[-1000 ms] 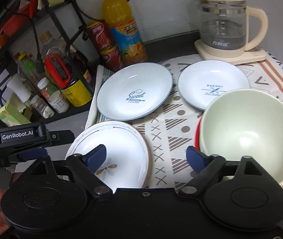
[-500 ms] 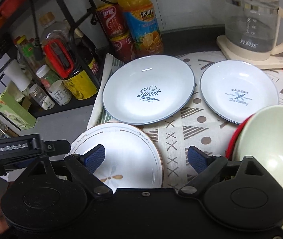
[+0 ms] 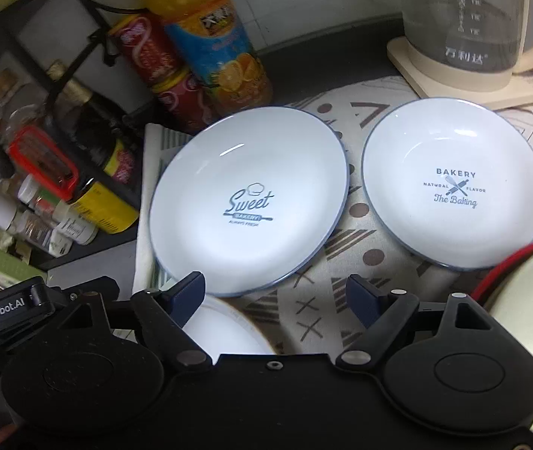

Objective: Organize plates and bowls
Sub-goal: 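Move both open tools toward the white 'Sweet' plate, then close both tools on the rim of the 'Sweet' plate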

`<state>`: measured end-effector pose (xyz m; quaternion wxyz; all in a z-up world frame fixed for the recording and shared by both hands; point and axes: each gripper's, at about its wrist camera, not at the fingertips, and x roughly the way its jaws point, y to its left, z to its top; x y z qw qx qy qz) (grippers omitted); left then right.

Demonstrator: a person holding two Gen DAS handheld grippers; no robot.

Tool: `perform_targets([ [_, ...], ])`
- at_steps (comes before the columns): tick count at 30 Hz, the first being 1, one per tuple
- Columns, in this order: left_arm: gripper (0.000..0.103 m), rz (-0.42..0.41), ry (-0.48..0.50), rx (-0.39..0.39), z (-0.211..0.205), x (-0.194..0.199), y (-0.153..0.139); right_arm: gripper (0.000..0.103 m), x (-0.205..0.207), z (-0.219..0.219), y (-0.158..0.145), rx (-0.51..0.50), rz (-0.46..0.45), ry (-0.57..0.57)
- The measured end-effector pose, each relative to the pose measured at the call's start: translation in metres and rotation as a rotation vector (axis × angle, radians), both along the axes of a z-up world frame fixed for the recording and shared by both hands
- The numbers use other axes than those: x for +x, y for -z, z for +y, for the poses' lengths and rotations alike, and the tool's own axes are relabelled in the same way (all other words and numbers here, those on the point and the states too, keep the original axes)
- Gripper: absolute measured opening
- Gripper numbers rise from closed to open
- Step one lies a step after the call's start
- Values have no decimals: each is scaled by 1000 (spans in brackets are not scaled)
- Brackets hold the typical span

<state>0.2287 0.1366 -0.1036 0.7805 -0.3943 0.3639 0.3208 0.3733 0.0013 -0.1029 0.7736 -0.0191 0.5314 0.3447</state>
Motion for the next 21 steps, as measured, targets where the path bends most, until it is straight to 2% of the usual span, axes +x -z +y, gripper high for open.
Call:
perform_targets([
  [2,66,-5,0,-10,4,7,4,79,4,6,1,0,8,1],
  [6,62,2,-2,-24,10,22,15,78,11,19,5,-26,13,11],
  [10,55,3,-9,-55,18,35,29,77,23,28,16,-69,69,53],
  [19,38,38,4,-95,29,62,55,63,36,40,42,-90,144,89],
  [21,36,33,10,-101,30,66,58,58,40,41,48,-89,166,98],
])
